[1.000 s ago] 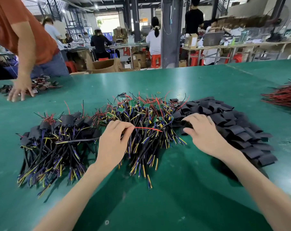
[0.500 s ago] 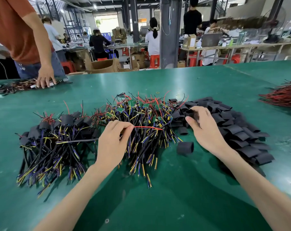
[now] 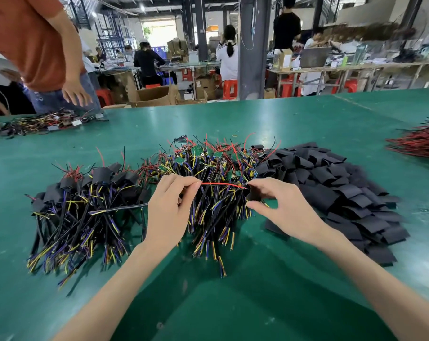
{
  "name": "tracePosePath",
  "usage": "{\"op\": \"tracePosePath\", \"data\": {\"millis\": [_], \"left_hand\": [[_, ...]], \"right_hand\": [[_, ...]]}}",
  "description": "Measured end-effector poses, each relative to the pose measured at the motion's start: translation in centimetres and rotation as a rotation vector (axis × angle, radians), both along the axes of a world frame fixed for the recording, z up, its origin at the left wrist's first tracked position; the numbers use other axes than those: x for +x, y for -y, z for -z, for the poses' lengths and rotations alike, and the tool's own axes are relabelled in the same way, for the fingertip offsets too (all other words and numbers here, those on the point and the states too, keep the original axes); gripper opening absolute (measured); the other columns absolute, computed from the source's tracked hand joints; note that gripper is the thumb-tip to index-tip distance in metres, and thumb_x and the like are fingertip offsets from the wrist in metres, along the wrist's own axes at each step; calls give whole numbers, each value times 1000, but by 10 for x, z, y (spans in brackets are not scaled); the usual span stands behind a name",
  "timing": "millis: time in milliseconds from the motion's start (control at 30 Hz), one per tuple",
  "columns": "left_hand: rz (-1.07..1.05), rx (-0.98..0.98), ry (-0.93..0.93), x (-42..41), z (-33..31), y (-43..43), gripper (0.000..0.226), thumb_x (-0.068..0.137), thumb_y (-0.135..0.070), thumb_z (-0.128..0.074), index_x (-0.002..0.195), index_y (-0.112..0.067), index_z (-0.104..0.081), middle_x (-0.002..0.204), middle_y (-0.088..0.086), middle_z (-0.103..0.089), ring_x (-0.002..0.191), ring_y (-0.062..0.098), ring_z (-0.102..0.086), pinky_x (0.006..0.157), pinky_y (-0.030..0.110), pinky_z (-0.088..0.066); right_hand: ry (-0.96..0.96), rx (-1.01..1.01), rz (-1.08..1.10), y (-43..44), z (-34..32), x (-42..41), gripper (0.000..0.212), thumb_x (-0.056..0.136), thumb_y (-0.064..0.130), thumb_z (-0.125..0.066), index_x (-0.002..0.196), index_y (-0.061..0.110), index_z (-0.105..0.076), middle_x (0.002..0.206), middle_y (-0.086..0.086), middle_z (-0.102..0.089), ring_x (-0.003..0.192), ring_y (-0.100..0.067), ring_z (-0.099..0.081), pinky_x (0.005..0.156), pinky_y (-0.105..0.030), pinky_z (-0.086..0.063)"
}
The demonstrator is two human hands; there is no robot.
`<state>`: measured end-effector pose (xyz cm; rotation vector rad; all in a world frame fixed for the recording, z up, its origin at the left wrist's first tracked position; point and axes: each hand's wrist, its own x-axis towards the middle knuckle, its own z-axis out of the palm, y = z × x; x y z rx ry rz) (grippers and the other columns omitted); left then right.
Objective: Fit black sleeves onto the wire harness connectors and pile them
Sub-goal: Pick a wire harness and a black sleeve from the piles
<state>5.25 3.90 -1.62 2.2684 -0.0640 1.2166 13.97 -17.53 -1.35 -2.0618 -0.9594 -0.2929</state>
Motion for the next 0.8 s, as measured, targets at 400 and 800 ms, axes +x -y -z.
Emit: {"op": "tracePosePath", "data": {"millis": [400,800], "left_hand": [[-7,73,20,2,4,-1,16,90,-15,-57,90,-4,-69,84,-2,-62,77,17,-50,69,19,-38],[-49,231,102,5,7,-3,19,92,-16,-57,88,-3,-69,83,3,-64,76,21,-50,77,19,-40]], "right_hand": [[-60,47,-83,2,-8,-2,37,80,9,-72,115,15,-63,110,4,-65,98,-5,-61,95,-21,-45],[68,-43,-66,4,-12,-5,36,81,14,-72,115,13,-65,104,2,-63,94,-12,-58,84,-22,-45]]}}
